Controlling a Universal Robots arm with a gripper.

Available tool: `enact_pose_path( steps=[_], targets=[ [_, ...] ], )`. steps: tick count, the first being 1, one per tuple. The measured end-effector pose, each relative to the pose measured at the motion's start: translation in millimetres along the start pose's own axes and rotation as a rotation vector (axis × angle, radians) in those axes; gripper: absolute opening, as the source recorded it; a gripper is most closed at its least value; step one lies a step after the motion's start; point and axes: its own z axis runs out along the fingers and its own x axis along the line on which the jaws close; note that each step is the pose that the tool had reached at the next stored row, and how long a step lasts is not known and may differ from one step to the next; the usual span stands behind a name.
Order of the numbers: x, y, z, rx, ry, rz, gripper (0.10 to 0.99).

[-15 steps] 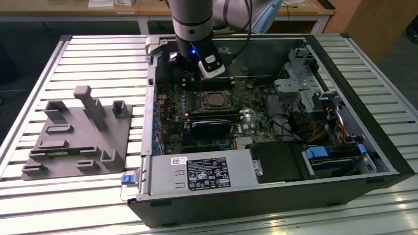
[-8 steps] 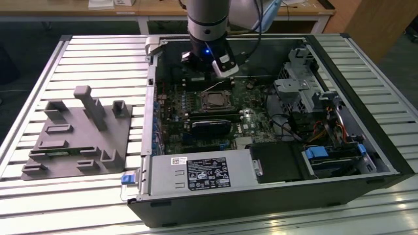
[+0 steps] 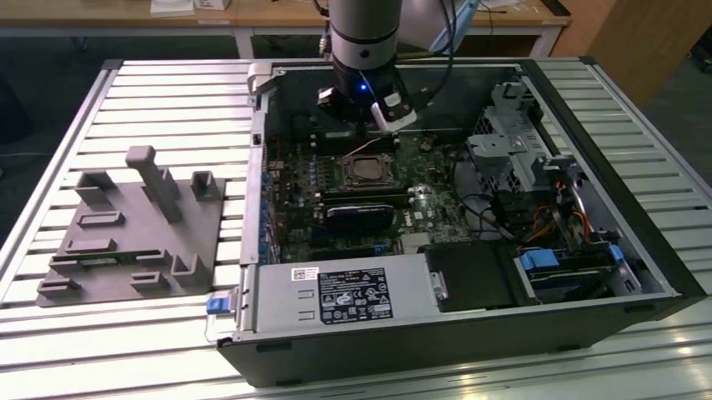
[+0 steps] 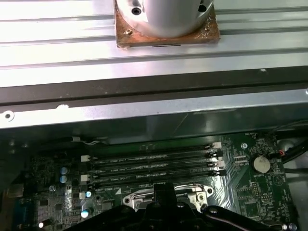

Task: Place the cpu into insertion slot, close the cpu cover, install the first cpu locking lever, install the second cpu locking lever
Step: 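Install the first cpu locking lever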

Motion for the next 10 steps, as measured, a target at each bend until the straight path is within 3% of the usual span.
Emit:
enact_pose_path(
  steps=[2, 6, 10],
  targets=[
    [-0.1, 0.0, 0.0, 0.000, -0.0018, -0.001, 0.106],
    [0.0, -0.9, 2.4, -0.002, -0.0178, -0.005, 0.106],
    [0.3, -2.7, 7.9, -0.003, -0.0268, -0.008, 0.106]
  ],
)
